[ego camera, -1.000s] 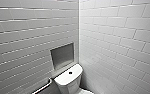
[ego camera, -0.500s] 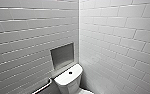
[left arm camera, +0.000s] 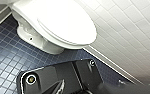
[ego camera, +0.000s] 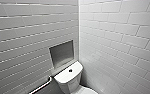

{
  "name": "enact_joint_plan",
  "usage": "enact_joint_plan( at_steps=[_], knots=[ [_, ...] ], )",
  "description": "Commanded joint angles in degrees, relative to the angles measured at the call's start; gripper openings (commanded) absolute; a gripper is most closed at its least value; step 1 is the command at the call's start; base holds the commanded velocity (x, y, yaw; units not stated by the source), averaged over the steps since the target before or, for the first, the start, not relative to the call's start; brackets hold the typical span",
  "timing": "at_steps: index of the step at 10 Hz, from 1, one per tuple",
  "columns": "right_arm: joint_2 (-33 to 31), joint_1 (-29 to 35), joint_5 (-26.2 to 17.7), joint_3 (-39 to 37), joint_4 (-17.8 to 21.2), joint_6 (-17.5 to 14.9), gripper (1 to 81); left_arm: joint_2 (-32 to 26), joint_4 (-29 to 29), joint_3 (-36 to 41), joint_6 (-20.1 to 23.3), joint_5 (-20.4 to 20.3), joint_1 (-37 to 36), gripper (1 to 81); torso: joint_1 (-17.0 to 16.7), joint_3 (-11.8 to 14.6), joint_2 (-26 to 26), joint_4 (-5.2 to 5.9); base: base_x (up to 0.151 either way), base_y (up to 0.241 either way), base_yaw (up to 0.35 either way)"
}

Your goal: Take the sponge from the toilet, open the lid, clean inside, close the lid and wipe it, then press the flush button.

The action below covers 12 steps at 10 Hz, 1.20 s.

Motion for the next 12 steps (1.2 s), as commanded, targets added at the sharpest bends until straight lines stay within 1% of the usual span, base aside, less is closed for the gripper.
enact_joint_plan(
  at_steps=[1, 3, 5, 8, 10, 12],
  knots=[
    [-1.46, 1.06, -3.67, 1.84, 0.47, -0.05, 1.0, -6.24, -7.65, 9.90, -0.32, 9.99, -19.07, 81.1, 0.00, -1.63, 0.00, 0.00, 0.000, 0.000, 0.000],
    [-1.46, 1.06, -3.67, 1.84, 0.65, -0.05, 1.0, -7.21, -11.07, 9.90, -0.32, 10.08, -27.17, 81.1, 0.02, -2.86, 0.05, 0.00, 0.000, 0.000, 0.000],
    [-1.28, 1.14, -3.67, 1.93, 0.65, -0.05, 1.0, -7.04, -14.31, 9.21, -0.32, 10.33, -33.22, 81.1, 0.05, -4.20, 0.06, 0.00, 0.000, 0.000, 0.000],
    [-1.11, 1.14, -3.67, 1.84, 0.65, -0.05, 1.0, -6.07, -18.98, 7.01, -0.32, 10.25, -39.91, 81.1, 0.09, -6.19, 0.11, 0.00, 0.000, 0.000, 0.000],
    [-1.11, 1.06, -3.67, 1.93, 0.65, -0.05, 1.0, -4.22, -21.01, 5.16, -0.41, 10.34, -43.34, 81.1, 0.11, -7.54, 0.13, 0.00, 0.000, 0.000, 0.000],
    [-0.84, 1.14, -3.67, 1.93, 0.56, -0.05, 1.0, -0.97, -22.50, 0.86, -0.41, 10.60, -45.55, 81.1, 0.15, -8.88, 0.18, 0.00, 0.000, 0.000, 0.000]
  ],
)
